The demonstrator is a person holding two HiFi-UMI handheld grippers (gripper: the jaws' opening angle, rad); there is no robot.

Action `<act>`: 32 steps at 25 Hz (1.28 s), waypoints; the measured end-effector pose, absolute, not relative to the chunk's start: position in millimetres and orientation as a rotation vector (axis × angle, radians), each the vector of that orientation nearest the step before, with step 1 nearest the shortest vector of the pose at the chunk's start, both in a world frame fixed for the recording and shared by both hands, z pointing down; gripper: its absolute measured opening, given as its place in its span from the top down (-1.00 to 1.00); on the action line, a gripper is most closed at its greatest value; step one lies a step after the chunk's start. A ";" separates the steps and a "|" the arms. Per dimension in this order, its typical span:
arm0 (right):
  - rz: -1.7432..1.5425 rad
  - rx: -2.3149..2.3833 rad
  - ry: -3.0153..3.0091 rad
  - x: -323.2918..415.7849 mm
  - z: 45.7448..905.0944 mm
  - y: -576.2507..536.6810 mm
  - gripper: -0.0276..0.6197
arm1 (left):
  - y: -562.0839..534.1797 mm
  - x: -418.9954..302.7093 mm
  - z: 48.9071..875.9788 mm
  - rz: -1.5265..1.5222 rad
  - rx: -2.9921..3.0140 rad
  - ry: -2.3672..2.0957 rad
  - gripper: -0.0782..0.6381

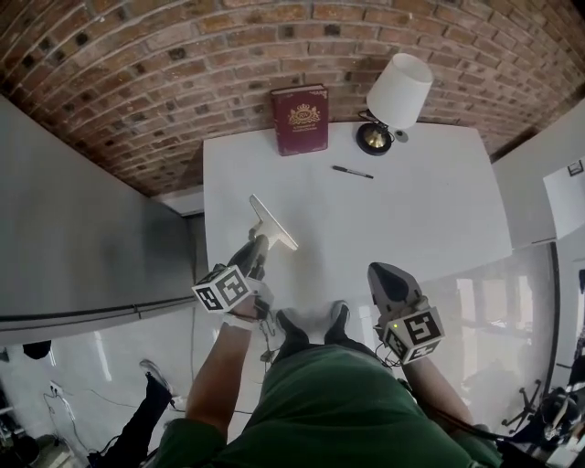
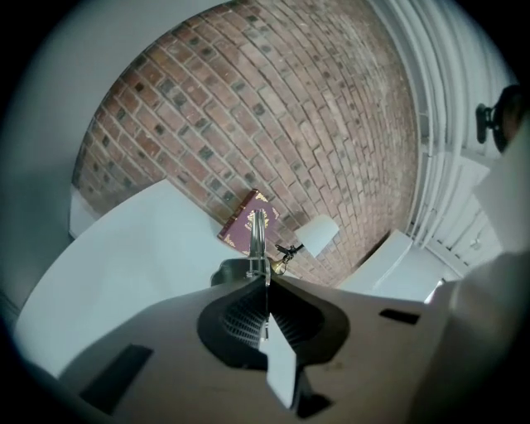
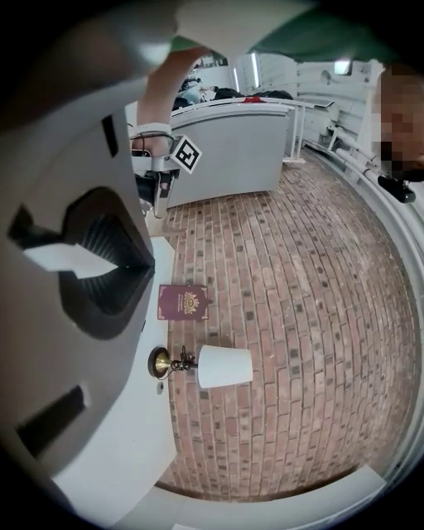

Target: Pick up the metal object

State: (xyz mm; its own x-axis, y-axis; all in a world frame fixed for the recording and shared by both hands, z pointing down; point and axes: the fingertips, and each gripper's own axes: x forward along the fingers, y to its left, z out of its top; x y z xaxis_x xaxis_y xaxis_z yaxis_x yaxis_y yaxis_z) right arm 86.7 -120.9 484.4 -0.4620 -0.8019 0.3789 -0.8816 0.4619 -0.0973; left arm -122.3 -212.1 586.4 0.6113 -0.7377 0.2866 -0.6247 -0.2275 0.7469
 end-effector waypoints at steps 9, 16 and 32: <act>0.371 1.387 -2.519 87.4 473.6 -127.0 0.91 | -187.9 -97.3 497.7 -0.108 2.281 -1.202 0.76; 0.336 1.372 -2.574 88.7 456.1 -131.4 0.91 | -164.7 -76.5 448.4 -0.002 2.526 -1.301 0.76; 0.307 1.374 -2.628 81.8 435.4 -145.5 0.91 | -126.8 -52.4 397.5 0.333 2.942 -1.415 0.76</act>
